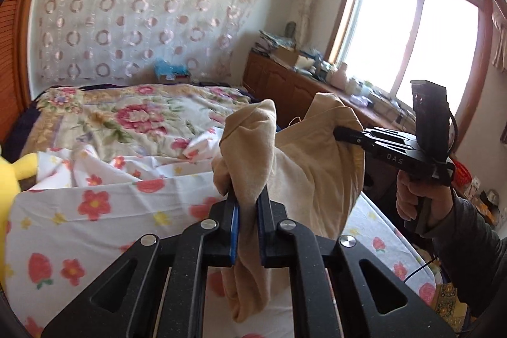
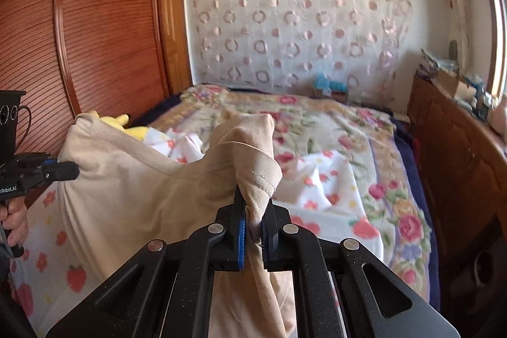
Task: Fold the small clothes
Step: 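Carry the folded shirt with both tools and set it beside the yellow plush toy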
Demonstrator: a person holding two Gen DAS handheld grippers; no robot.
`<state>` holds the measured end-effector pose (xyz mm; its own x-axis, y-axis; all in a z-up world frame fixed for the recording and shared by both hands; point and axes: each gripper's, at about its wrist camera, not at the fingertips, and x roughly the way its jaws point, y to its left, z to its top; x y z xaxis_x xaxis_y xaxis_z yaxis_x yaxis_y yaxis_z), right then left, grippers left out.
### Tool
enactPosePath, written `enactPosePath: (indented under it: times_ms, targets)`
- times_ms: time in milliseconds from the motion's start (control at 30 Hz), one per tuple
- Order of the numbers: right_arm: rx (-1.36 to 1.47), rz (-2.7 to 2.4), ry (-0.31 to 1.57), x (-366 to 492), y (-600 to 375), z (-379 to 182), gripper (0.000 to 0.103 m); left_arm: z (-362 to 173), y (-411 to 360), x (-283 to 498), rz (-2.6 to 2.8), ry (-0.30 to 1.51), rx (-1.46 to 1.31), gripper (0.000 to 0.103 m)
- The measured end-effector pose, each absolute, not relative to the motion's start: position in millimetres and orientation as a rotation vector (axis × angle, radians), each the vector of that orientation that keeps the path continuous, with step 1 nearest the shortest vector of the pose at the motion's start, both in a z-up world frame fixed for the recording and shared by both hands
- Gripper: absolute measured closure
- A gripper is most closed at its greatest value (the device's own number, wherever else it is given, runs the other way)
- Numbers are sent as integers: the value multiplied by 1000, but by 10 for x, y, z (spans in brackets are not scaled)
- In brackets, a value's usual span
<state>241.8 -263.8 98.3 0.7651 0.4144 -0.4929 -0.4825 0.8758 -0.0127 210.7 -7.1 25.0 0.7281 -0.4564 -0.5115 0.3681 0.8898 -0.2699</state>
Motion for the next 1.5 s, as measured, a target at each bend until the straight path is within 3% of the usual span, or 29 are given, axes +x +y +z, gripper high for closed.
enactPosePath:
  times_ms: [267, 600, 867, 1033, 1100, 1167, 1267, 1300, 1367, 1400, 1467, 1500]
  targets:
    - [-246, 669, 442, 2531, -1631, 1067, 96, 80, 1033, 1757, -201, 576, -218, 93]
    - [-449, 843, 437, 3376, 163, 961, 96, -413, 2012, 1377, 82, 543, -317, 93]
    - [-589, 960, 435, 3696, 1225, 817, 96, -842, 2291, 1220, 173, 633, -382, 93]
    - [-598, 964, 470, 3848, 1408, 644, 95, -907, 2334, 1214, 212, 657, -376, 93]
    - [-578, 960, 538, 3982, 1401, 595, 88, -914, 2334, 1217, 226, 670, -371, 93]
    - [-569, 929, 576, 4085, 1360, 582, 80, -867, 2344, 1193, 234, 670, -348, 88]
    - [-539, 899, 581, 4149, 1153, 634, 65, -785, 2325, 1135, 250, 641, -307, 71]
    - [-521, 888, 585, 4169, 1093, 649, 62, -742, 2317, 1106, 247, 626, -297, 63]
    - [-480, 867, 595, 4189, 908, 698, 61, -685, 2317, 1072, 238, 614, -280, 56]
    - [-461, 856, 595, 4181, 819, 722, 60, -646, 2298, 1062, 230, 613, -271, 42]
    - [-420, 846, 581, 4044, 595, 736, 59, -578, 2256, 1044, 205, 601, -254, 25]
    - [-398, 844, 579, 3945, 437, 729, 57, -541, 2212, 1024, 196, 594, -244, 24]
